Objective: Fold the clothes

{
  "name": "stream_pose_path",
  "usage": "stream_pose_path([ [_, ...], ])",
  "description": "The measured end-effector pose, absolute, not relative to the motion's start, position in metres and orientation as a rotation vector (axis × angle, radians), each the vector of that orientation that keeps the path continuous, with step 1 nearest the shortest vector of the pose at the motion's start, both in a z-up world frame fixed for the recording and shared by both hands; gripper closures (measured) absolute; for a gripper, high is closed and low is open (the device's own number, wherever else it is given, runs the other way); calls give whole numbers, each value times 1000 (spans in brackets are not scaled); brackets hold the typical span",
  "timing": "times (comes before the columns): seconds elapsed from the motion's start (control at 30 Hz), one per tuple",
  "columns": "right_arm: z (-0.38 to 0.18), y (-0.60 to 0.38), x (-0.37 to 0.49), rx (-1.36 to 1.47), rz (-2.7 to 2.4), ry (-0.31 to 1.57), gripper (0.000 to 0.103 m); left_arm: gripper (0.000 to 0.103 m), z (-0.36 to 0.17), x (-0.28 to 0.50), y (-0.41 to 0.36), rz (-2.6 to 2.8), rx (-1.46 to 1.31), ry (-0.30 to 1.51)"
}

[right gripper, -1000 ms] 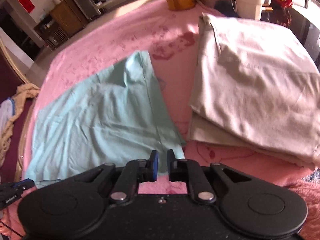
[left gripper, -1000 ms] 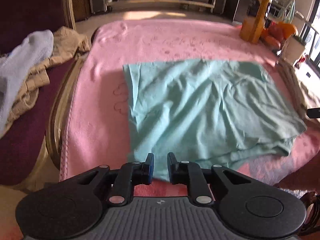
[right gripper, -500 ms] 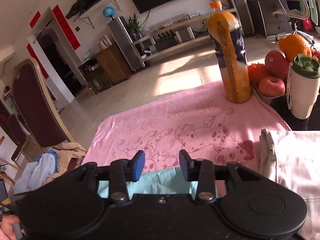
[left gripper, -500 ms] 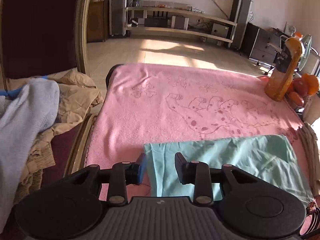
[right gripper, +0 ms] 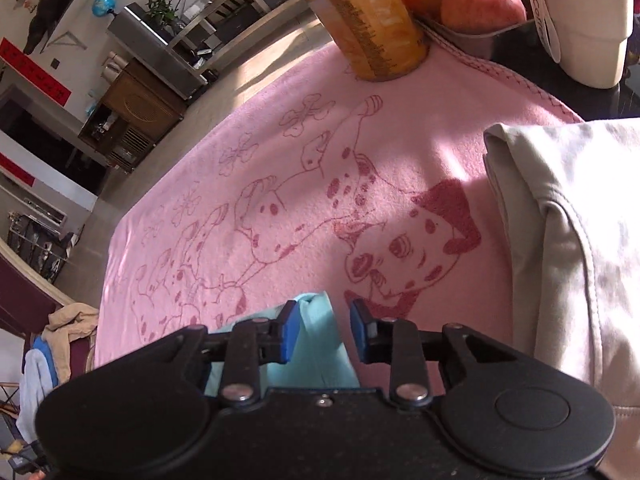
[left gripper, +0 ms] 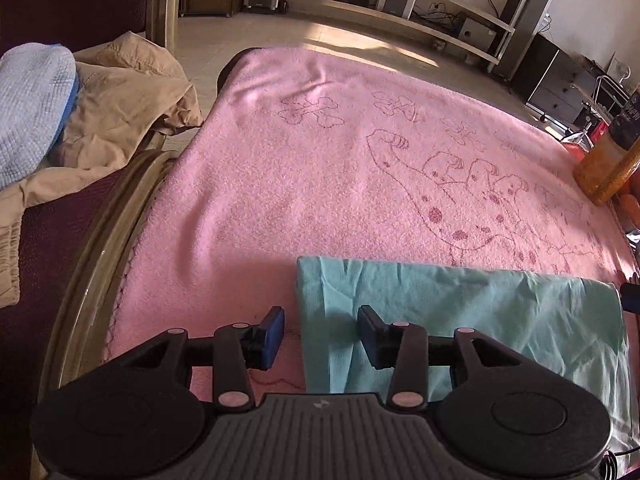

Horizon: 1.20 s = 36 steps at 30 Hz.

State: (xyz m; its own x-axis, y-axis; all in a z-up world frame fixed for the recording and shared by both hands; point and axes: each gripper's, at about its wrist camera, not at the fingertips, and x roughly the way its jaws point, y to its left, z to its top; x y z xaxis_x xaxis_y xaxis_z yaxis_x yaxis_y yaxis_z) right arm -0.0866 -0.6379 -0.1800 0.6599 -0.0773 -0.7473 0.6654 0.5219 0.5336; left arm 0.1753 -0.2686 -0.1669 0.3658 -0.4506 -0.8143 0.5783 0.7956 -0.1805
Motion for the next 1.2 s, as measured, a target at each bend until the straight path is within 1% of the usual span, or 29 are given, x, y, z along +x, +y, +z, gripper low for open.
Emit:
stream_pose_path([
  [0.1, -185, -642, -78, 928, -494, 731, 75, 62, -169, 182, -273, -671, 133, 989],
  [0.13, -186, -642, -75, 924, -498, 735, 76, 63, -170, 183, -274, -678, 129, 988],
  [0.17, -188, -642, -72, 921, -500, 738, 80, 63, -171, 185, -276, -684, 123, 986],
  [0.2, -189, -642, -70, 924, -496, 738, 89, 65, -172, 187, -279, -687, 120, 979],
  [0.23, -190, -642, -69, 923, -493, 737, 94, 67, -172, 188, -280, -692, 121, 974],
  [0.27, -189, -641, -69, 910, -491, 732, 95, 69, -172, 189, -282, -697, 122, 968],
  [0.3, -187, -639, -68, 891, -487, 730, 96, 75, -173, 188, -283, -704, 128, 957],
  [0.33, -185, -637, -68, 871, -485, 727, 97, 90, -173, 188, -285, -711, 135, 946],
  [0.37, -182, -635, -67, 850, -488, 722, 97, 100, -173, 187, -286, -727, 139, 942],
  [0.5, -171, -625, -63, 731, -527, 724, 99, 101, -168, 173, -294, -698, 234, 860],
  [0.63, -167, -622, -60, 528, -665, 752, 100, 99, -173, 172, -295, -638, 265, 850],
  [0.7, -176, -626, -60, 533, -670, 783, 100, 99, -173, 169, -297, -641, 295, 828],
  [0.77, -183, -628, -60, 536, -671, 806, 100, 95, -173, 167, -296, -636, 303, 816],
  [0.8, -184, -628, -61, 525, -684, 807, 100, 91, -172, 168, -295, -628, 297, 814],
  [0.83, -184, -630, -64, 525, -698, 798, 97, 87, -171, 168, -293, -619, 291, 812],
  [0.87, -183, -632, -68, 539, -708, 787, 97, 87, -168, 168, -290, -608, 279, 804],
  [0.97, -169, -640, -89, 701, -705, 718, 95, 86, -150, 160, -278, -556, 263, 745],
  [1.07, -143, -631, -111, 782, -684, 672, 93, 85, -127, 144, -263, -524, 258, 696],
  [1.13, -124, -619, -128, 812, -630, 630, 85, 85, -111, 132, -252, -523, 244, 682],
  [1.2, -109, -603, -148, 833, -569, 573, 82, 85, -103, 114, -240, -572, 228, 693],
])
